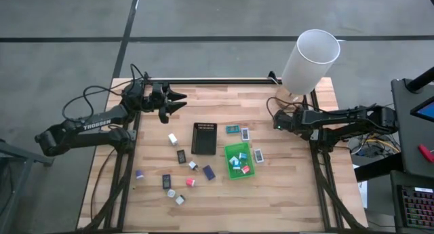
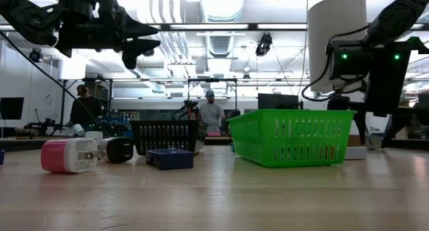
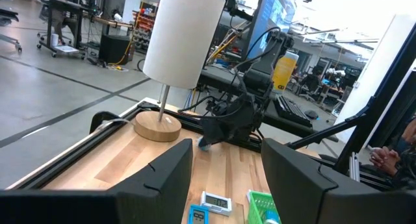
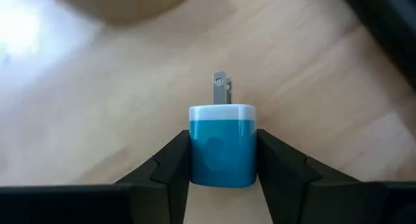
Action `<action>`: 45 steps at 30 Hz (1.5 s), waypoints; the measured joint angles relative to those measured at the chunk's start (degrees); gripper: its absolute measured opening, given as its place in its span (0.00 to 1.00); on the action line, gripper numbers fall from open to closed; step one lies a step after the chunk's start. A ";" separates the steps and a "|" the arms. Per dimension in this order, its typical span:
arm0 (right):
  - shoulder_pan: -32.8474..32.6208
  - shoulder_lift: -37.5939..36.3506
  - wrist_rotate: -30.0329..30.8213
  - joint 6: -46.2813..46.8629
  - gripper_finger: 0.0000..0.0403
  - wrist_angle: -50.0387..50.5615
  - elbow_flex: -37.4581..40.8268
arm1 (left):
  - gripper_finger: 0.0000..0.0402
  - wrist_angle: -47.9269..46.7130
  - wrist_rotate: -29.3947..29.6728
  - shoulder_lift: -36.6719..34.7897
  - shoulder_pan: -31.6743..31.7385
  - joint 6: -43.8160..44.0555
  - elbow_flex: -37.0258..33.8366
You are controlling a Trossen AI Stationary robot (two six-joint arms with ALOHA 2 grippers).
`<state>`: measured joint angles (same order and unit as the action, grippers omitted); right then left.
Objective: Pick & Place Office items
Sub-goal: Put the blue charger adapter into the green bin
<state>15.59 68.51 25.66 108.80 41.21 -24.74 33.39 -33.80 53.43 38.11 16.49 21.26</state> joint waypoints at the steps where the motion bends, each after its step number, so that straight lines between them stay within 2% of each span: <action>1: -0.19 -0.23 -0.59 -0.90 0.35 0.13 -0.41 | 0.47 -0.02 -0.02 0.00 0.00 0.00 0.00; 11: -3.25 -0.57 1.19 -11.67 0.35 0.34 -7.14 | 0.47 -0.02 0.00 0.00 0.00 0.00 0.00; 15: -6.54 -0.55 1.64 -17.21 0.35 0.19 -10.48 | 0.47 0.00 -0.02 0.00 0.00 0.00 0.00; 22: -15.61 -0.52 9.22 -25.58 0.35 -0.85 -17.25 | 0.47 -0.01 0.00 0.00 0.00 0.00 0.00; 27: -21.76 -0.52 13.79 -33.09 0.35 -6.94 -19.30 | 0.47 0.00 -0.02 0.00 0.00 0.00 0.00; 30: -24.19 -0.51 13.86 -38.04 0.35 -11.07 -19.35 | 0.47 -0.02 -0.02 0.00 0.00 0.00 0.00; 39: -30.49 2.01 12.52 -53.16 0.35 -26.91 -18.15 | 0.47 -0.01 -0.02 0.00 -0.02 0.00 -0.02; 45: -32.26 7.24 8.20 -58.09 0.35 -34.33 -18.13 | 0.47 -0.02 -0.02 0.00 -0.02 0.00 0.00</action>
<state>-16.67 75.75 33.86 50.71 6.88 -42.87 33.36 -33.82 53.43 38.09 16.49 21.26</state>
